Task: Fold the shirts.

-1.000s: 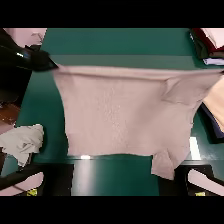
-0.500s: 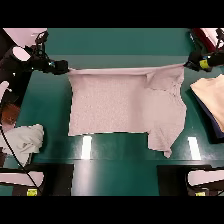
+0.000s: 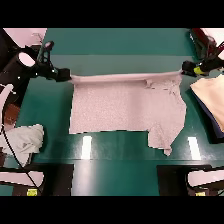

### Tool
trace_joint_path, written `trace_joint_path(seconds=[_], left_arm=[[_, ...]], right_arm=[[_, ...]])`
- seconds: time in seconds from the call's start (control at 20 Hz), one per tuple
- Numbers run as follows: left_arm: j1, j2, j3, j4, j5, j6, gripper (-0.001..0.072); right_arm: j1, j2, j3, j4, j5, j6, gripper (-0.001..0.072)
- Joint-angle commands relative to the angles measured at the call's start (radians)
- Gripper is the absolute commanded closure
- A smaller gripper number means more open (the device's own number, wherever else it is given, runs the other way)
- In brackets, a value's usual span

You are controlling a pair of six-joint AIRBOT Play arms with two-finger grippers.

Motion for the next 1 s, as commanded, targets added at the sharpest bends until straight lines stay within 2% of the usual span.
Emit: trace_joint_path(seconds=[0.0, 0.3, 0.35, 0.4, 0.45, 0.5, 0.6, 0.7, 0.85, 0.95], left_arm=[[0.000, -0.001, -0.101, 0.000, 0.003, 0.002, 0.0683], [0.000, -0.001, -0.140, -0.005, -0.004, -0.007, 0.0682], [0.000, -0.001, -0.140, -0.009, -0.021, -0.006, 0.0605], [0.000, -0.001, -0.140, -0.010, -0.045, -0.008, 0.0289], [0.000, -0.001, -0.139, -0.009, -0.073, -0.009, 0.0086], [0.003, 0.002, -0.137, -0.007, -0.111, -0.008, 0.0104], [0.031, 0.011, -0.124, -0.001, -0.213, -0.005, 0.0104], [0.087, 0.054, -0.124, 0.005, -0.287, -0.006, 0.0104], [0.160, 0.192, -0.238, 0.003, -0.306, 0.003, 0.0104], [0.169, 0.280, -0.383, 0.003, -0.309, 0.003, 0.0103]], right_arm=[[0.006, 0.056, -0.182, -0.041, -0.029, 0.001, 0.0701], [0.029, 0.110, -0.356, -0.023, -0.118, 0.012, 0.0699], [0.030, 0.114, -0.359, -0.023, -0.111, 0.016, 0.0693], [0.029, 0.119, -0.358, -0.022, -0.099, 0.020, 0.0646], [0.023, 0.130, -0.357, -0.022, -0.083, 0.020, 0.0463], [0.014, 0.149, -0.357, -0.023, -0.053, 0.020, 0.0400], [-0.017, 0.205, -0.358, -0.026, 0.031, 0.016, 0.0400], [-0.072, 0.291, -0.373, -0.023, 0.145, -0.039, 0.0401], [-0.148, 0.433, -0.436, -0.023, 0.291, -0.133, 0.0404], [-0.185, 0.510, -0.485, -0.011, 0.312, -0.150, 0.0408]])
